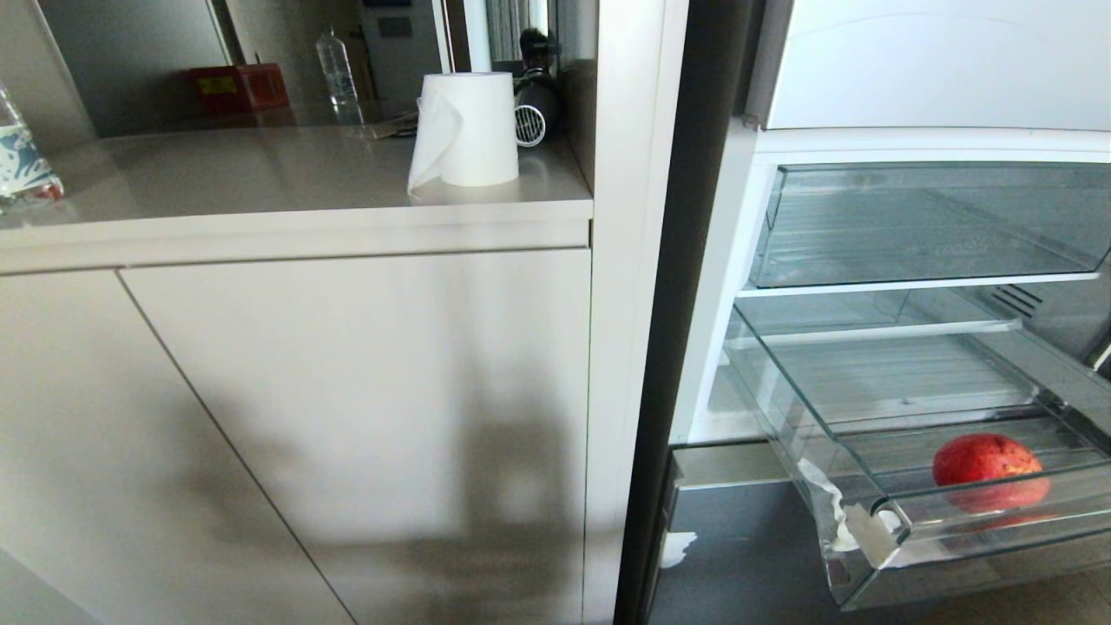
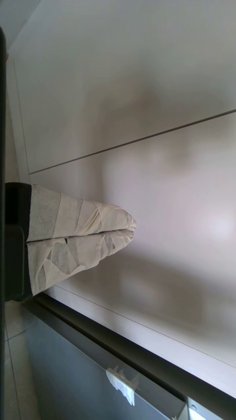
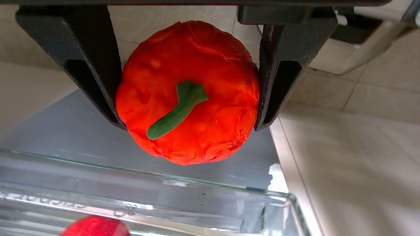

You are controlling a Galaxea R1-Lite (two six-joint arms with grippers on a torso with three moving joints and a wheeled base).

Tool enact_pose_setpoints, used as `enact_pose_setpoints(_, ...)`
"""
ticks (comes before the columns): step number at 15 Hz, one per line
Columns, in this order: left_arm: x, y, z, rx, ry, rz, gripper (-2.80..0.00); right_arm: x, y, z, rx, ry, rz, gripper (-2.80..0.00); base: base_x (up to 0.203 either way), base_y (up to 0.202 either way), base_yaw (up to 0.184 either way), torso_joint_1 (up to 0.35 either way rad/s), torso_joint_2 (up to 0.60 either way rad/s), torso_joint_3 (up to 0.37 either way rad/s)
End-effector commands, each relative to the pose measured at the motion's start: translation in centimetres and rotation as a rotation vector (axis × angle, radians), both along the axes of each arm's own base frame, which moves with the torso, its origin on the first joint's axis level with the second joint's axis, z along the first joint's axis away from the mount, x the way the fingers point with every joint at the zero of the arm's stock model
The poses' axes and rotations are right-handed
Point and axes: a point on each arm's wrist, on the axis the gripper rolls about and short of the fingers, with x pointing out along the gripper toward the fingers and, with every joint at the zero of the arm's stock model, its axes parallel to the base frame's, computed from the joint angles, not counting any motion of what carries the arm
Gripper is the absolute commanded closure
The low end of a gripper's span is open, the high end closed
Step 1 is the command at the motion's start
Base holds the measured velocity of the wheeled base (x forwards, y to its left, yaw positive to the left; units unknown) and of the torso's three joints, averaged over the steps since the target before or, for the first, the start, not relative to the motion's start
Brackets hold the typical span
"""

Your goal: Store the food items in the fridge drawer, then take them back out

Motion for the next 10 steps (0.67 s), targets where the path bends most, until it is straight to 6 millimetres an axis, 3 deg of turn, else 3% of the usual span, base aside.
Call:
enact_pose_setpoints(1, 0.0, 0.0, 0.0, 0.0, 0.0, 0.001, 0.0, 0.0, 0.0, -0.1, -0.003, 0.007, 0.016, 0.0, 0.0, 0.0, 0.0, 0.0, 0.0, 0.0)
enact_pose_setpoints(4, 0.0, 0.0, 0.0, 0.0, 0.0, 0.0, 0.0, 0.0, 0.0, -0.1, -0.001, 0.007, 0.005, 0.0, 0.0, 0.0, 0.0, 0.0, 0.0, 0.0)
enact_pose_setpoints(6, 0.0, 0.0, 0.0, 0.0, 0.0, 0.002, 0.0, -0.1, 0.0, -0.1, -0.01, -0.007, -0.102, 0.0, 0.0, 0.0, 0.0, 0.0, 0.0, 0.0)
enact_pose_setpoints(10, 0.0, 0.0, 0.0, 0.0, 0.0, 0.0, 0.0, -1.6, 0.1, -0.3, -0.041, -0.207, -0.108, 0.0, 0.0, 0.0, 0.0, 0.0, 0.0, 0.0)
